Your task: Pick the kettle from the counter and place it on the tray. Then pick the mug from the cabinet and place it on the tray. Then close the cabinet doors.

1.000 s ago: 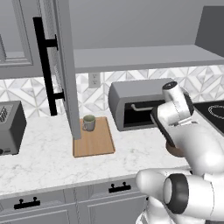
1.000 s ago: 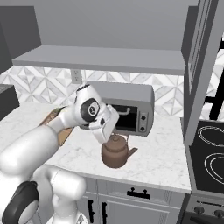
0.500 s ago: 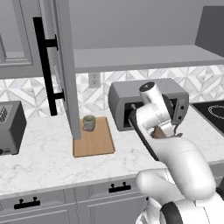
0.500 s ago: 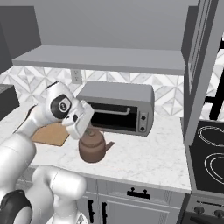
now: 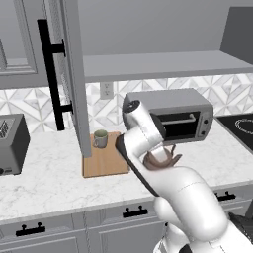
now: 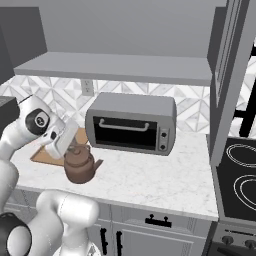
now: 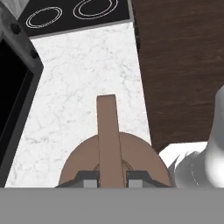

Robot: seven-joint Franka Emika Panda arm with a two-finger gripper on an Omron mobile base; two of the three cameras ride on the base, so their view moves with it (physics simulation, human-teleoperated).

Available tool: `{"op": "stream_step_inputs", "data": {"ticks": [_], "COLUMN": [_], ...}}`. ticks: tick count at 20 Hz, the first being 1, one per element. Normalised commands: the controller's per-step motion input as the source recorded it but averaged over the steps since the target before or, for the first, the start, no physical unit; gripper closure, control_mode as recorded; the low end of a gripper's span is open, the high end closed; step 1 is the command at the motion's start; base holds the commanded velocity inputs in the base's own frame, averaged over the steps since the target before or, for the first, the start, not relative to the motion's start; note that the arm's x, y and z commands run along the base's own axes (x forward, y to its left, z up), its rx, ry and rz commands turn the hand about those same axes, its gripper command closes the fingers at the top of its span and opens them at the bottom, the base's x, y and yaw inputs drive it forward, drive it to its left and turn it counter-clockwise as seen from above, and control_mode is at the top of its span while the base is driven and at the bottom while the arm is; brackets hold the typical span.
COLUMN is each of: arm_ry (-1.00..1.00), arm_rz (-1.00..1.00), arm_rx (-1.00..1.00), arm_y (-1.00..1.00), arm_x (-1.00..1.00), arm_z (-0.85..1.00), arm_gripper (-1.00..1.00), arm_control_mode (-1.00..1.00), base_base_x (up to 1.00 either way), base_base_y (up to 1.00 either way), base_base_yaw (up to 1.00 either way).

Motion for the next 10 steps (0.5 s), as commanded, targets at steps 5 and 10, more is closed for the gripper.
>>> {"op": "stream_step_inputs", "data": {"ticks": [5, 10], "arm_ry": [0.0, 0.0], "arm_rz": [0.0, 0.0], "arm_rx": [0.0, 0.0], "arm_y": [0.89, 0.73], "arm_x": [0.12, 0.31], "arm_z": [0.02, 0.08], "arm_gripper": [1.0, 1.0], "arm_control_mode": [-1.0, -1.0], "base_base_x": [0.0, 0.0], "base_base_y": [0.0, 0.0], "base_base_yaw": [0.0, 0.0]}}
